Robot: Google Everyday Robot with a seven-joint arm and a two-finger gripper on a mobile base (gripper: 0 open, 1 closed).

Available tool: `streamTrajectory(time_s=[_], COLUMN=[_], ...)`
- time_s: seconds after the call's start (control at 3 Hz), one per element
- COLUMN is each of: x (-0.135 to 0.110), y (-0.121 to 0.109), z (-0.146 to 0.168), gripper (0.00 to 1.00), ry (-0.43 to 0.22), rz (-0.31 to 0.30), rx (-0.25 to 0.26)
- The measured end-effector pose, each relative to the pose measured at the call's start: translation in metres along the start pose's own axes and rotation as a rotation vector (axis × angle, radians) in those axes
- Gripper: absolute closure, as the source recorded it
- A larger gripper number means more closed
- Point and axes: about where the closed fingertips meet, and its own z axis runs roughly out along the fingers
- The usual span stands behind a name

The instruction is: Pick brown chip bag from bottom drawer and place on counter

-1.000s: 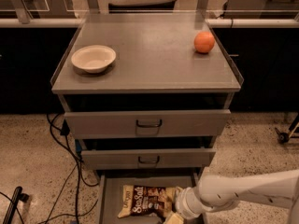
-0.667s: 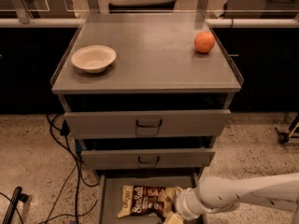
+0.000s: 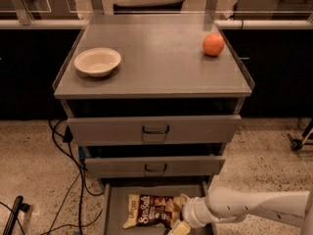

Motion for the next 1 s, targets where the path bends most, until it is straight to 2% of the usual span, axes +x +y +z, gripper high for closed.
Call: streamTrajectory(time_s=[0.33, 0.67, 1.0], x=[0.014, 0.037, 0.056], y=[-0.020, -0.037, -0.048], z=[0.019, 0.043, 0.073], gripper=[0.00, 0.00, 0.00], ry=[-0.067, -0.109, -0.114], rz=[-0.009, 0.008, 0.034], rx=[0.007, -0.005, -0.023])
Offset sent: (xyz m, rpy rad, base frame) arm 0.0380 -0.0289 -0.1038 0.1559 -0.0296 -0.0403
